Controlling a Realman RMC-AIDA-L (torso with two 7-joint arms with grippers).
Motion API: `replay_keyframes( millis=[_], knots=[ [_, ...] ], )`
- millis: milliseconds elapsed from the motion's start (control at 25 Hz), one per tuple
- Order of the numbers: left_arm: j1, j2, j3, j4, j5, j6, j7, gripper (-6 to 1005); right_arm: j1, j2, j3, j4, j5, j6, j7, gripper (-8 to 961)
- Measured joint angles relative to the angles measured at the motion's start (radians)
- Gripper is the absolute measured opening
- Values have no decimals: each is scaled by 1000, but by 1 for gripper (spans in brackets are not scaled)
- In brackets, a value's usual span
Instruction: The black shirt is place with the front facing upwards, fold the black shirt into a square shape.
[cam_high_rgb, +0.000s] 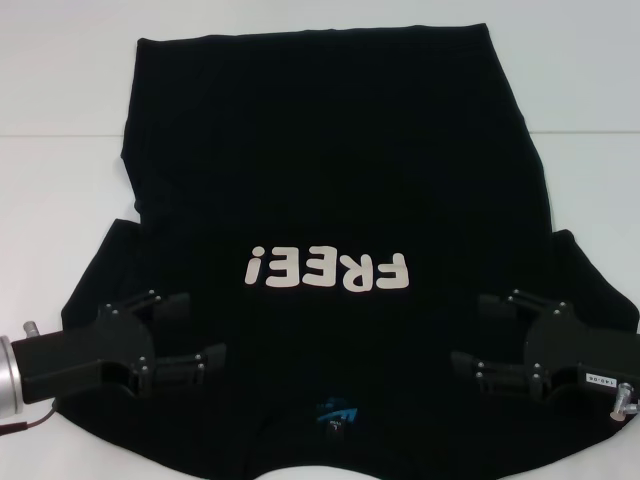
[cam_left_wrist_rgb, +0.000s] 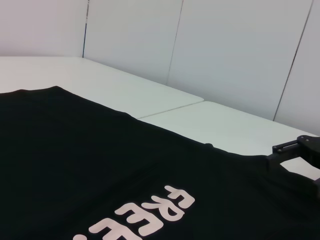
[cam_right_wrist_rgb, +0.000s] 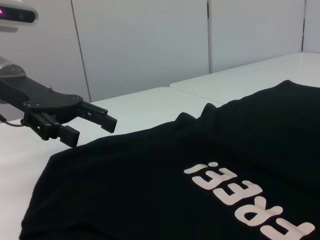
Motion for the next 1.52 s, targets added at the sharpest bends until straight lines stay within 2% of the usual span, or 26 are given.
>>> replay_keyframes(
  millis=[520,600,720,840,1080,1280,1400,1520],
  knots=[
    [1,0,-3,-2,-5,3,-9,932,-3,0,-1,0,0,0,0,927],
    [0,0,-3,-4,-7,3,-33,932,-3,0,-1,0,0,0,1,927],
    [-5,8,-6,-4,-14,14,-176,932,-3,0,-1,0,0,-1,3,927],
    [-27,40,-6,-5,-19,39,-444,932,-3,0,-1,0,0,-2,6,927],
    [-59,135,-8,0,-2,34,-977,932,-3,-2,-2,0,0,-6,8,927],
    [-63,192,-17,5,54,0,-1153,932,-3,1,-9,0,0,-8,13,927],
    [-71,208,-22,6,126,-26,-1207,932,1,2,-10,1,0,-8,28,927],
    [-83,215,-22,7,199,-69,-1238,933,6,2,-11,1,0,-9,34,927]
  ],
)
